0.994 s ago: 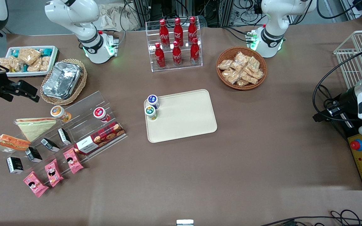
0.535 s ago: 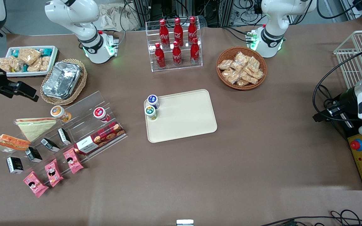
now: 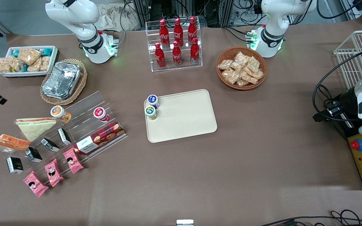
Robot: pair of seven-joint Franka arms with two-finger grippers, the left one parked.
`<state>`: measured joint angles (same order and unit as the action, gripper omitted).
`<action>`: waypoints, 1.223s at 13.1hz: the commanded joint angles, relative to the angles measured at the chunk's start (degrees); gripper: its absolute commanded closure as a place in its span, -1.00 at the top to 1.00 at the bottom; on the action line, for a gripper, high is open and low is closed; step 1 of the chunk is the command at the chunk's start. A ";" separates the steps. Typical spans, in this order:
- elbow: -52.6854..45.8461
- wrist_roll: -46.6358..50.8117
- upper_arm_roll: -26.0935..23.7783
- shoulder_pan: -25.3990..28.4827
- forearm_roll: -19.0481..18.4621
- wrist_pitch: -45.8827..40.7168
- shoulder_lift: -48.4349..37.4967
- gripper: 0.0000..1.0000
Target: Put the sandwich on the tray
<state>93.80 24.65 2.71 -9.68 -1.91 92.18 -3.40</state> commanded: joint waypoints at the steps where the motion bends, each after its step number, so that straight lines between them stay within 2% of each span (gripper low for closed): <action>1: -1.43 12.57 -0.51 -1.83 0.50 3.43 2.25 1.00; 4: -0.29 31.11 -0.42 -4.29 2.08 10.10 3.66 1.00; 10: 5.33 41.09 1.07 -6.93 2.78 20.30 4.89 1.00; 13: 5.34 45.56 1.16 -8.68 2.96 24.17 9.45 1.00; 16: 5.25 46.10 1.16 -9.83 2.96 26.37 12.79 1.00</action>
<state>99.48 69.50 4.25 -18.45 -0.05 116.70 7.54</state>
